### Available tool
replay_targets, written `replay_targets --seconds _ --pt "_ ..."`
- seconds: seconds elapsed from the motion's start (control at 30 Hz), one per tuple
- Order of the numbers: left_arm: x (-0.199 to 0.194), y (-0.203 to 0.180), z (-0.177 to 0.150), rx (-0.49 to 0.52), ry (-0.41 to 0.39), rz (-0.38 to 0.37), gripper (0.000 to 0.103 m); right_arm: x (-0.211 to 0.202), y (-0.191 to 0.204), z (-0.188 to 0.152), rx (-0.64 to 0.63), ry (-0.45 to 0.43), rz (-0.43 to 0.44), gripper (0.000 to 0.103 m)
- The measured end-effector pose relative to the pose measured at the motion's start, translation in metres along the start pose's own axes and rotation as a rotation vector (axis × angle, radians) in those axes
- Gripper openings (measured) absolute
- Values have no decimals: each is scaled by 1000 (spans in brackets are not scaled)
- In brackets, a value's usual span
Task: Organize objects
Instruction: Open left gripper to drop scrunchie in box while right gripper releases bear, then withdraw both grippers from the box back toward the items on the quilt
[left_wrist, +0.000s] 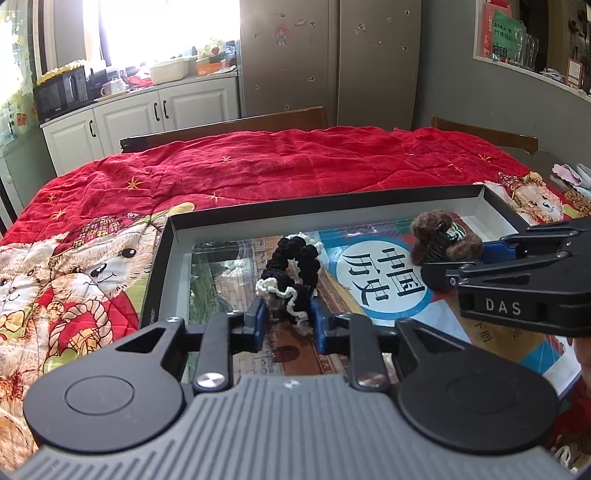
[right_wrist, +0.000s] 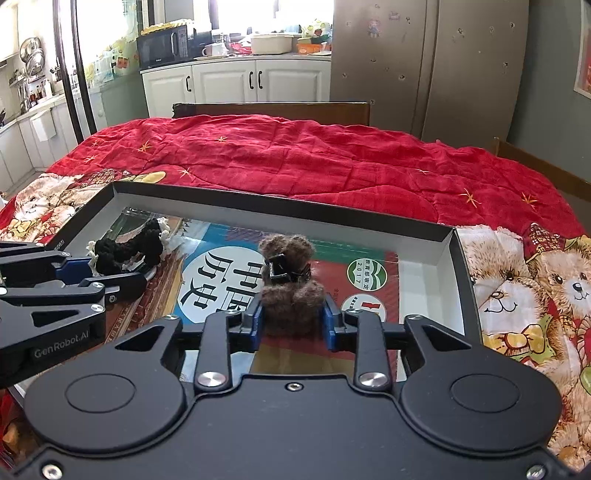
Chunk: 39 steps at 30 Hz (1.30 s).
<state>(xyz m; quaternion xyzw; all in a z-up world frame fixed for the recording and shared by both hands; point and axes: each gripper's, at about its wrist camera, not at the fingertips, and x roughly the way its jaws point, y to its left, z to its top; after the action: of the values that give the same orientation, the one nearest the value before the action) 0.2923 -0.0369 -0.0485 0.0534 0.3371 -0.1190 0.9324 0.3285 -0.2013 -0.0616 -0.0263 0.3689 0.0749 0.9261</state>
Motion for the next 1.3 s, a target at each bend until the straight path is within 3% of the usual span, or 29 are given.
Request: replay_targets --seconds 0.1,0.73,1.3 --pt "-2 -1 0 10 -11 13 54 -1 0 0 4 -3 2 38" --pt "-43 1 2 36 -64 33 75 -46 1 -6 1 -87 10 47" --pt "-106 3 -21 48 -116 18 80 -120 -12 -41 8 -130 37 47"
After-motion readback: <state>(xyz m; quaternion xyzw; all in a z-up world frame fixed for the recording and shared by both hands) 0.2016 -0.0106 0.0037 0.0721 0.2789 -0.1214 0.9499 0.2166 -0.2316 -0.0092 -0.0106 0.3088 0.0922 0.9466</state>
